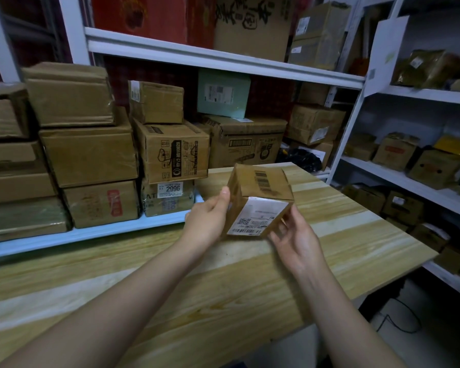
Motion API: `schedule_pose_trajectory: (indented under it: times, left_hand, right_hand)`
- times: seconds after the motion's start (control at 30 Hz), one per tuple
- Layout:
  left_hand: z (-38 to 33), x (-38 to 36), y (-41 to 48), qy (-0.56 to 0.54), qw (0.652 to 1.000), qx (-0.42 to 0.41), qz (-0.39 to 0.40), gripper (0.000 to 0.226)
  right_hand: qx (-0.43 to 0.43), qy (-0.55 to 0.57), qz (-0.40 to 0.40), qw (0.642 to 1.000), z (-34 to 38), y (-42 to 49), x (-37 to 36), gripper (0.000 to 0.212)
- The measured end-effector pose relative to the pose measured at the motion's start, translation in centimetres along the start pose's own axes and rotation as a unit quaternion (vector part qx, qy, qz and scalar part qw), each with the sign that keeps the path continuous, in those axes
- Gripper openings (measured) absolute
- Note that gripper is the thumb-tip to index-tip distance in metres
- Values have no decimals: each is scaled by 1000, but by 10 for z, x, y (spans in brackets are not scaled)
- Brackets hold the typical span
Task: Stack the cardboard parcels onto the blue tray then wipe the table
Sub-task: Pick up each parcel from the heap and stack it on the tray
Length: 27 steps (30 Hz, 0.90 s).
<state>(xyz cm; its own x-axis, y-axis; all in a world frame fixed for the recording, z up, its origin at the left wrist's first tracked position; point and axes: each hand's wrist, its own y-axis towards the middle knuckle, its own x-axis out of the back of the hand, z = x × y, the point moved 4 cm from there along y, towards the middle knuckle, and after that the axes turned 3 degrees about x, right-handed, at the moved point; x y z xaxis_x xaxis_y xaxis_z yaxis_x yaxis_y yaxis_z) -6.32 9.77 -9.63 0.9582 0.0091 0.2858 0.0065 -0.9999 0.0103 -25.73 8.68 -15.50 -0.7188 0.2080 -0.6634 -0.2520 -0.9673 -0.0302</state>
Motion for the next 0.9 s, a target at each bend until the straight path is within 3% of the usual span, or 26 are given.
schedule_pose_trajectory:
  times: [0.27, 0.4, 0.57, 0.77, 0.9]
  left_hand:
    - [2, -2, -3, -45, 998, 16, 40, 49]
    - [-2, 3, -2, -59, 997, -4, 56, 38]
    - [1, 6, -3, -75, 995, -48, 34, 54]
    - [8, 3, 0, -84, 995, -44, 26, 67]
    - [10, 2, 2, -96, 995, -30, 19, 46]
  right_hand:
    - [-16, -5, 25, 1000, -1, -8, -2, 45]
    - [-19, -1, 25, 1000, 4, -10, -1, 34]
    - [-19, -20, 16, 999, 7, -13, -7, 34]
    - [-60, -38, 91, 993, 6, -19, -16, 62]
    - [-43, -49, 121, 991, 8, -23, -19, 46]
